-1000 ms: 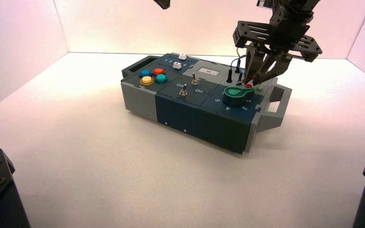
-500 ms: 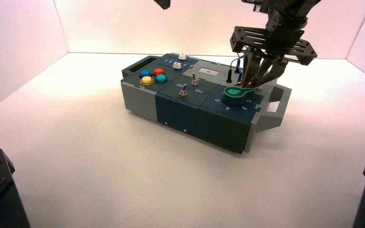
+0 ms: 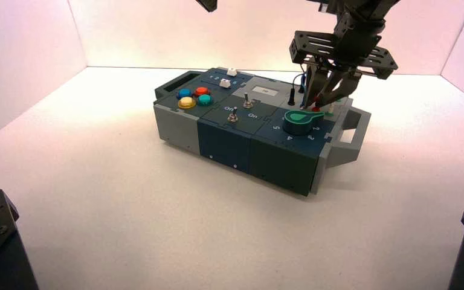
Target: Insert the red wire.
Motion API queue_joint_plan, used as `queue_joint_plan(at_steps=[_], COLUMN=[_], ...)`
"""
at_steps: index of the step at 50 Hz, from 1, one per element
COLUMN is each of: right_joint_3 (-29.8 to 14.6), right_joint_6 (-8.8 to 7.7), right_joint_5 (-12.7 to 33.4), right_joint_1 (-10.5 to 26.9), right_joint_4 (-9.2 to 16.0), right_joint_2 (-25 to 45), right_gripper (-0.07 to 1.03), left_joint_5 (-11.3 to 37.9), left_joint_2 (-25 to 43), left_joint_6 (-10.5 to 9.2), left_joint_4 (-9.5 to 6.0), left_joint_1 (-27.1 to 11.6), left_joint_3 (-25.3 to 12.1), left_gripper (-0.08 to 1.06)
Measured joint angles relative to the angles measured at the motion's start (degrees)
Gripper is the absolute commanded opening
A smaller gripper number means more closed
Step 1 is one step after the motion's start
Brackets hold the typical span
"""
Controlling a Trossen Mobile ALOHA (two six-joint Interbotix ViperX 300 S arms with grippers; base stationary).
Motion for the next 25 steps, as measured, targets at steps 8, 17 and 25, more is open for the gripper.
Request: queue_joint_plan(at_steps=[8,17,25], right_joint_3=[-0.26,-0.97,-1.58], right_joint_6=[-0.09,-0.09,-0.09], right_joint_5=[0.09,0.18,0.18], right_joint_1=[0.0,-0.18,-0.18], right_joint_4=[-0.53,-0.79,-1.05], right_joint_2=[0.09,0.09,0.18], right_gripper=[0.28,0.28,0.28], left_joint_5=[0.0,0.09,0.0], left_joint_2=[0.35,0.62,0.62], left_joint_6=[-0.09,0.0,0.0], left_joint_4=[0.0,0.0,0.0], left_joint_1=[0.0,-0.09,-0.09], left_joint_3=[-0.09,-0.09,0.0], left_gripper=[-0.03,-0.03,-0.03])
